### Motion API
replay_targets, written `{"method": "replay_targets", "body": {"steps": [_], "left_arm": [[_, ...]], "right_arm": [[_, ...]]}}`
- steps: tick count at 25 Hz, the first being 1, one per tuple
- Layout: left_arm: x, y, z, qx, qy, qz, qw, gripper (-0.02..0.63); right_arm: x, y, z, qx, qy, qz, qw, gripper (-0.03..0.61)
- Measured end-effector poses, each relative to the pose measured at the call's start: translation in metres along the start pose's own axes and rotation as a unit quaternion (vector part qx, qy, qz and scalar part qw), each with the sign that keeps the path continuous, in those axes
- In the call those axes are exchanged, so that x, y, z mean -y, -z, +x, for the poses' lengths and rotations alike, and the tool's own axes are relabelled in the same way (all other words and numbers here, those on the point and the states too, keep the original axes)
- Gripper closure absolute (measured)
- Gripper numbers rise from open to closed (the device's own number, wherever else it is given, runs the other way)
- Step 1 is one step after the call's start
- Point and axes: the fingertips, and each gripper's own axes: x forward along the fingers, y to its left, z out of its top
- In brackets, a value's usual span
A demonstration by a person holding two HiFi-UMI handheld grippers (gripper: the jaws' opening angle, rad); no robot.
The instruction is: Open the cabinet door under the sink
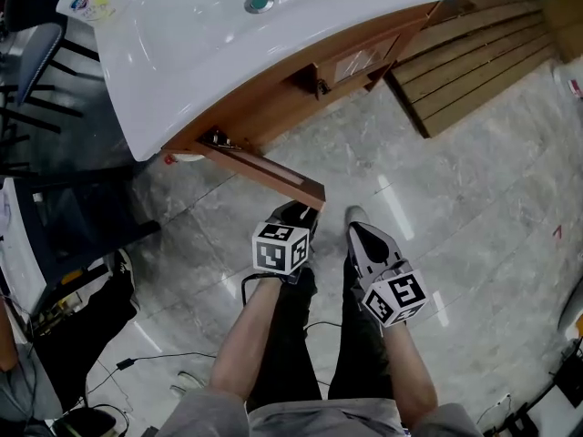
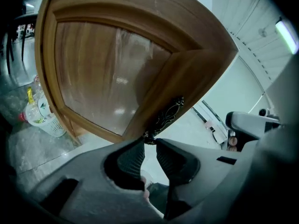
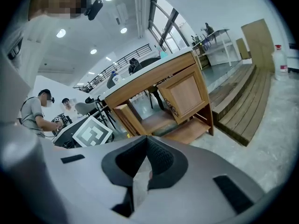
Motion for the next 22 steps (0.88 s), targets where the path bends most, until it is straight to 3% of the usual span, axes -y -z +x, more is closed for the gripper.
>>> {"method": "replay_targets", "body": {"steps": [10, 22], "left_arm": [[-0.020, 0.052, -0.051, -0.031, 0.003, -0.001, 0.9995, 0.545], [-0.057, 0.084, -0.098, -0.032, -0.064, -0.044, 0.9964, 0.565]], "right_arm": [[-0.054, 0.027, -0.003, -0.001, 0.012, 0.005, 1.000, 0.569], [-0.083, 0.032, -0.014, -0.023, -0.008, 0.000, 1.000, 0.569]]}}
